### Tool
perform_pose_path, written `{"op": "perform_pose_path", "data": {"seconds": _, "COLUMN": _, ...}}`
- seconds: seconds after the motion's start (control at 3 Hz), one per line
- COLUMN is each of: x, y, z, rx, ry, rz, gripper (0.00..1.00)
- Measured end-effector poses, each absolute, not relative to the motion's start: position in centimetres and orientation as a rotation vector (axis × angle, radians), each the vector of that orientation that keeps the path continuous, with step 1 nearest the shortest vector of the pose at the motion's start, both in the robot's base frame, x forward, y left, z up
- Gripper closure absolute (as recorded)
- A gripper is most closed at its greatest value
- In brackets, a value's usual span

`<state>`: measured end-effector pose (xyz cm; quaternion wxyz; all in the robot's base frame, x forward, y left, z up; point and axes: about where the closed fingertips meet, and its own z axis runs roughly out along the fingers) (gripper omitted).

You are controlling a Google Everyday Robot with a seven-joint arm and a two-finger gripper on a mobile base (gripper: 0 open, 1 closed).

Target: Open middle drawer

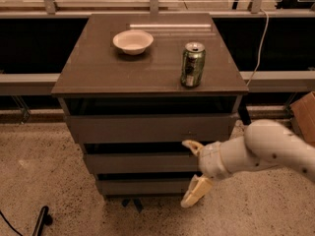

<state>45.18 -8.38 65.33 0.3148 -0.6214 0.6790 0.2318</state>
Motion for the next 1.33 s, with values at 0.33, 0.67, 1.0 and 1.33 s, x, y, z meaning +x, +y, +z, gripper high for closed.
{"op": "perform_pose_path", "data": {"seconds": 0.33, "x": 46.4, "y": -6.0, "z": 58.2, "rx": -1.642, "ry": 1.771, "rz": 0.641, "gripper": 0.0}}
{"op": "perform_pose_path", "data": {"seconds": 0.67, "x": 46.6, "y": -5.6, "z": 58.0, "rx": -1.644, "ry": 1.772, "rz": 0.641, "gripper": 0.0}}
{"op": "perform_pose_path", "data": {"seconds": 1.0, "x": 47.7, "y": -4.3, "z": 57.0, "rx": -1.667, "ry": 1.747, "rz": 0.563, "gripper": 0.0}}
{"op": "perform_pose_path", "data": {"seconds": 1.33, "x": 49.0, "y": -2.5, "z": 54.0, "rx": -1.718, "ry": 1.716, "rz": 0.428, "gripper": 0.0}}
